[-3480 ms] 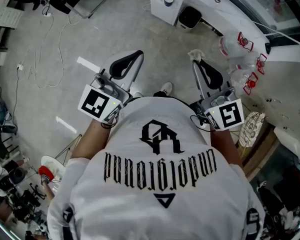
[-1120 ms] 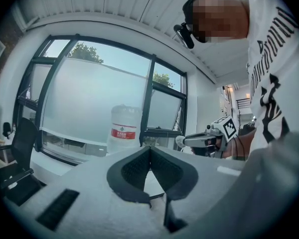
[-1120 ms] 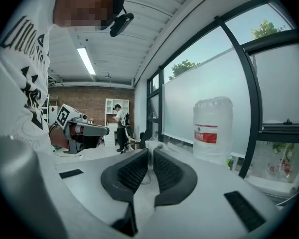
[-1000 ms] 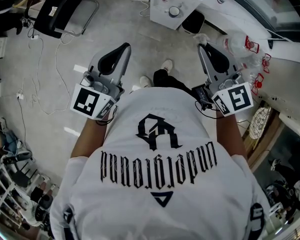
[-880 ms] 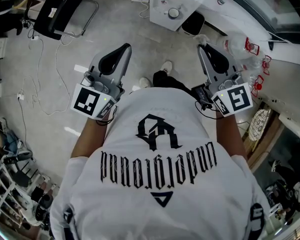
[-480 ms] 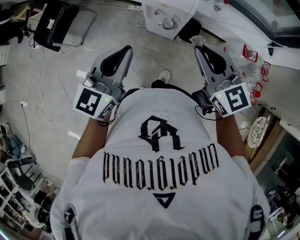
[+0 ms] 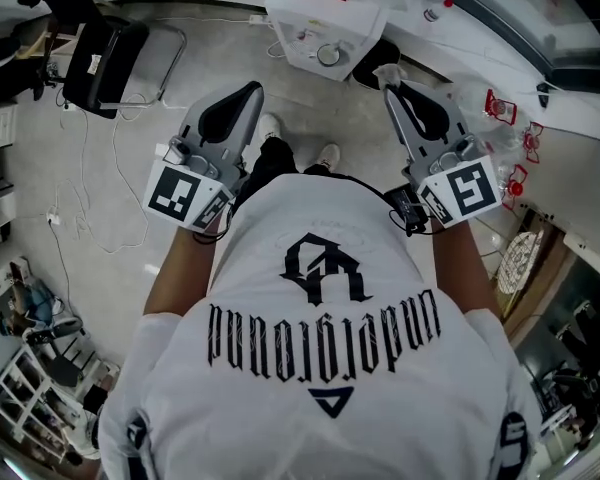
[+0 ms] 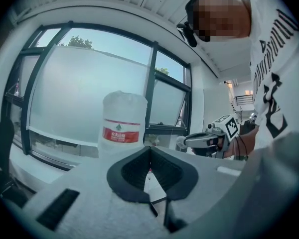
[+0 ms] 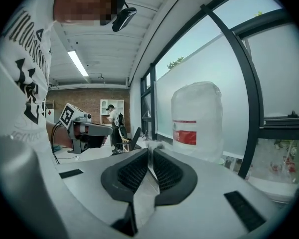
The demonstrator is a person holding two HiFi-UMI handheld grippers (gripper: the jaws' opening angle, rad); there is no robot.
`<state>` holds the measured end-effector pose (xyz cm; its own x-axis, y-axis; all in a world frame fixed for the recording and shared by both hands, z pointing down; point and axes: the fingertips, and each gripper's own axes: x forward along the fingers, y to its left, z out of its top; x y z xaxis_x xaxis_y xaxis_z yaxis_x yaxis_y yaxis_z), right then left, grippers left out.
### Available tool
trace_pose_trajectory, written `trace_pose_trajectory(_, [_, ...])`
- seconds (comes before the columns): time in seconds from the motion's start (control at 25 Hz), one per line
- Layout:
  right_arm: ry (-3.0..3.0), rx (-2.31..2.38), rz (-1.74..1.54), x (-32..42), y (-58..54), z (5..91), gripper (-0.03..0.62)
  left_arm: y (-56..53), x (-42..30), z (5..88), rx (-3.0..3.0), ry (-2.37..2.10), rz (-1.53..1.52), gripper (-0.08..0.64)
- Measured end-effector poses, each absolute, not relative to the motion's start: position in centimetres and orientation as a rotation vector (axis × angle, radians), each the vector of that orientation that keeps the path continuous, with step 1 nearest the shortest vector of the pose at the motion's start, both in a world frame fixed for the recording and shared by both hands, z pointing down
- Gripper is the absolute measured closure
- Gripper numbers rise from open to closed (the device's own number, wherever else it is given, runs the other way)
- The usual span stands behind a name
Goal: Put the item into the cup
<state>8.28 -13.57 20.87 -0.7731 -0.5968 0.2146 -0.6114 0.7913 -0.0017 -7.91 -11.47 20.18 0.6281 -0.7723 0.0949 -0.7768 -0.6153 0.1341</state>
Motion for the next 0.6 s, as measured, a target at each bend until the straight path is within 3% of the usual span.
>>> trace_pose_trajectory(0.6, [-2.691, 0.936, 0.201, 5.7, -17.8, 27.2, 0.552, -17.4, -7.3, 24.7, 2.710, -1.111, 0.083, 0.548])
